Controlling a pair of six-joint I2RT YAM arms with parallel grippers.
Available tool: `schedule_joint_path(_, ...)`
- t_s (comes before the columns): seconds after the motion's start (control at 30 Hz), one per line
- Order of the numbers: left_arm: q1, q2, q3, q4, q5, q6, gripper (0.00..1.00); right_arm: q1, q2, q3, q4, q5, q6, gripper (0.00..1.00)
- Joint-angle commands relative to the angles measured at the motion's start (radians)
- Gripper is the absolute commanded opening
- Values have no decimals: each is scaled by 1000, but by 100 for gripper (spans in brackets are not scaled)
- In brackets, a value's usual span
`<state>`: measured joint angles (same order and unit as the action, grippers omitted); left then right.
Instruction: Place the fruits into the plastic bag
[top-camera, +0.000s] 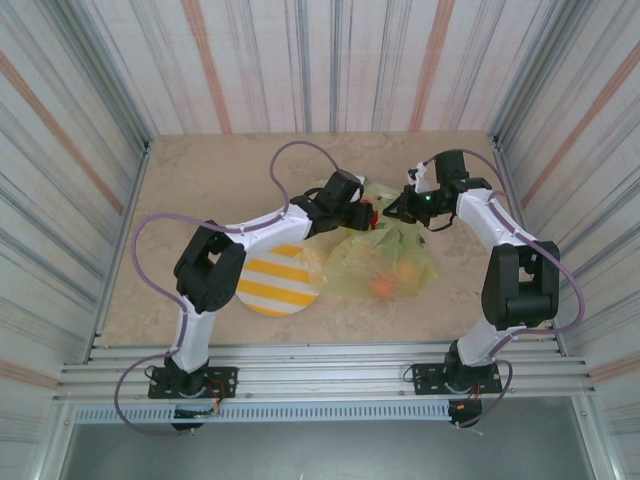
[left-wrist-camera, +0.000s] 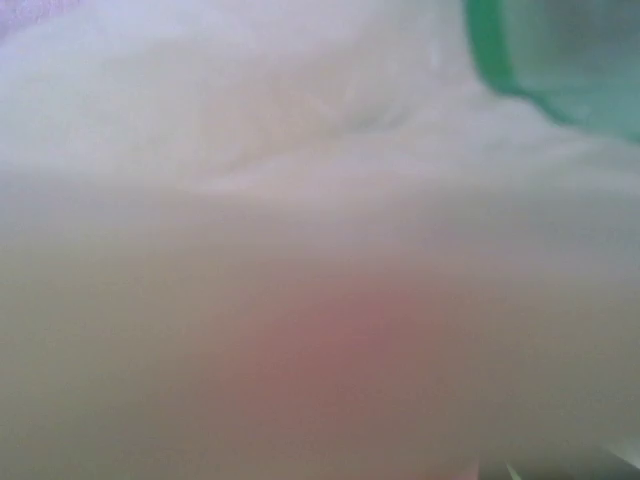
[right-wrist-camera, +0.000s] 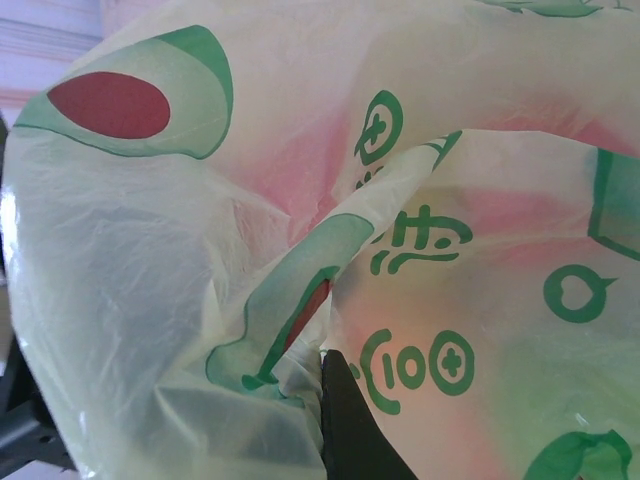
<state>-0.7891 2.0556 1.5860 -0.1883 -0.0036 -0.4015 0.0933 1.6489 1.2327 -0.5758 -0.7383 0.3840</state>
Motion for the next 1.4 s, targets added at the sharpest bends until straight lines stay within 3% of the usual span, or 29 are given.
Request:
schedule_joint_path(0.0,5,12,23,-9,-29,-13,69,6,-24,-3,-20,-13,-12,0)
schedule_joint_path(0.9,10,-162,-138,5,-2,-18,86,7,0,-10,-2,-17,-5,0)
schedule_joint_path(1.37,10,-305,-270,3,11,-15,87,6,-4,-18,0,-15,-5,0)
